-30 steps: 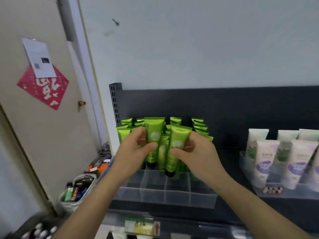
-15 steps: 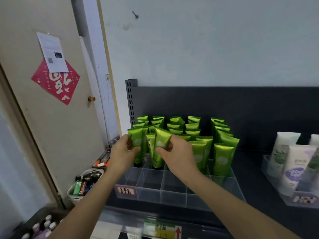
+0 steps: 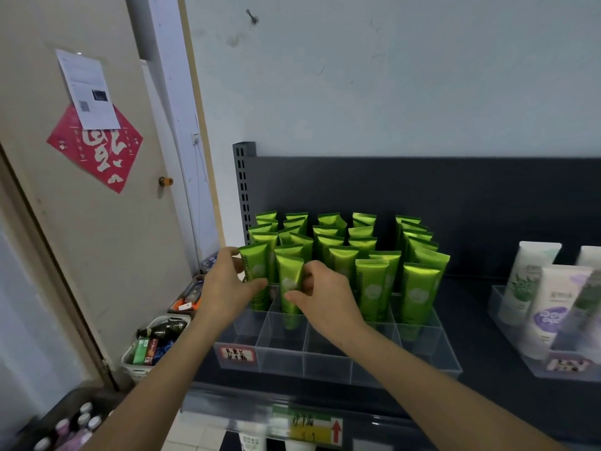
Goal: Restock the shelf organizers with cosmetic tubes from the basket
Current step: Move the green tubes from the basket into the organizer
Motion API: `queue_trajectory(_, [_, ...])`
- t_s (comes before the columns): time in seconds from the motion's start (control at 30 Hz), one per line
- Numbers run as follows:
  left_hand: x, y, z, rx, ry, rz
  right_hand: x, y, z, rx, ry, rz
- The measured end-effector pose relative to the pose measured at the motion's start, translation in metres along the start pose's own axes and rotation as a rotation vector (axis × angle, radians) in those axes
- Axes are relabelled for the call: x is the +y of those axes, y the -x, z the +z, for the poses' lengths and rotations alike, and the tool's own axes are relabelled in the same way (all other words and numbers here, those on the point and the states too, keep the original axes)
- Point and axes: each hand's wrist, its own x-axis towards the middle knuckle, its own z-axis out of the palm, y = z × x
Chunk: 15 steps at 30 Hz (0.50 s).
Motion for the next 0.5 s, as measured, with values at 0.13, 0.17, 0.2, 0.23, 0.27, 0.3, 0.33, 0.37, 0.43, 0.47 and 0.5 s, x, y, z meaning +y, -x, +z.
queue_trajectory(0.13, [0.019, 0.009, -0.008, 0.122, -0.069, 0.109, -0.01, 0.008, -0.017, 0.03, -0.031, -0.023])
queue_trajectory(0.17, [0.027, 0.013, -0.01, 0.16, -0.097, 0.158, -0.013, 0.012, -0.023, 0.039, -0.037, -0.036])
queue_trajectory(0.2, [0.036, 0.018, -0.011, 0.195, -0.12, 0.214, -0.015, 0.016, -0.031, 0.05, -0.043, -0.053])
queue_trajectory(0.23, [0.045, 0.023, -0.012, 0.229, -0.135, 0.281, -0.018, 0.02, -0.04, 0.067, -0.044, -0.075])
queue_trajectory(0.27, [0.056, 0.029, -0.012, 0.254, -0.147, 0.35, -0.019, 0.025, -0.051, 0.092, -0.043, -0.095])
queue_trajectory(0.3, [0.066, 0.034, -0.011, 0.266, -0.153, 0.415, -0.019, 0.03, -0.062, 0.119, -0.046, -0.11])
queue_trajectory(0.33, [0.077, 0.041, -0.008, 0.26, -0.155, 0.466, -0.017, 0.034, -0.074, 0.149, -0.055, -0.116])
queue_trajectory(0.37, [0.088, 0.046, -0.004, 0.24, -0.149, 0.511, -0.014, 0.039, -0.085, 0.178, -0.063, -0.116])
queue_trajectory(0.43, [0.108, 0.059, 0.009, 0.181, -0.137, 0.6, -0.005, 0.049, -0.107, 0.243, -0.069, -0.116])
queue_trajectory(0.47, [0.118, 0.065, 0.017, 0.143, -0.136, 0.645, 0.001, 0.055, -0.117, 0.277, -0.07, -0.113])
queue_trajectory(0.5, [0.127, 0.071, 0.027, 0.098, -0.133, 0.689, 0.009, 0.061, -0.128, 0.308, -0.068, -0.102])
